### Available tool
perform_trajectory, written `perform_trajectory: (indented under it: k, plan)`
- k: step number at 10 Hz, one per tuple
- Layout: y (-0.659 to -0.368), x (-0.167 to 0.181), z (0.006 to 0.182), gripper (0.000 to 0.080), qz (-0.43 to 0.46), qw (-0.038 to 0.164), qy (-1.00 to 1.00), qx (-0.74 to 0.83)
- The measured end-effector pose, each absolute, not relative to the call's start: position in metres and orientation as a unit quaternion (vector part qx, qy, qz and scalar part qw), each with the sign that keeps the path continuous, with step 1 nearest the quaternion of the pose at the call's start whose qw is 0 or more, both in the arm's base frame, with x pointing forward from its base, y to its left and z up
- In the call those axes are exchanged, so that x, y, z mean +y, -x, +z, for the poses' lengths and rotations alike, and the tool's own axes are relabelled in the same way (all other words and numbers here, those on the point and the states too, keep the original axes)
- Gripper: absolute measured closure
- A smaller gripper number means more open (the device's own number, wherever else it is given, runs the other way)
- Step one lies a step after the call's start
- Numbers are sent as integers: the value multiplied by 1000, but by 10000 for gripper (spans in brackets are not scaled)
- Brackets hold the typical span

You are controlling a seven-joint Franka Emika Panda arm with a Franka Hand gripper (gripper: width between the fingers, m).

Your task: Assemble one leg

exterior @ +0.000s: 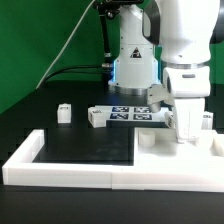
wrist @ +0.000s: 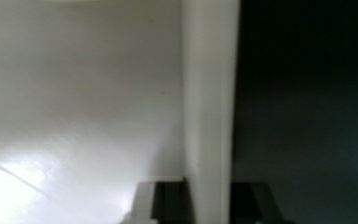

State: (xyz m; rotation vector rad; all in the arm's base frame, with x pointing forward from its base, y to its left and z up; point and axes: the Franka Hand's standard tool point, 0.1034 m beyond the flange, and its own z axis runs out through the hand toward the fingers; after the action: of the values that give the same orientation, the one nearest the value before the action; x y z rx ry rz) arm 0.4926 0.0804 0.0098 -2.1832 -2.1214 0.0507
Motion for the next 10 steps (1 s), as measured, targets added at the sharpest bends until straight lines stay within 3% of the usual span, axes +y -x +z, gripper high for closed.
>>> perform_trajectory:
  k: [1,4,5,6,10]
  plan:
    - [-492,80,9,732,17,49,717,-695]
    - [-492,79,8,355,18,50,717,-695]
    - [-491,79,8,355,18,50,717,-695]
    - [-492,79,8,195,18,50,717,-695]
    - [-492,80,9,153,16,48,723,-688]
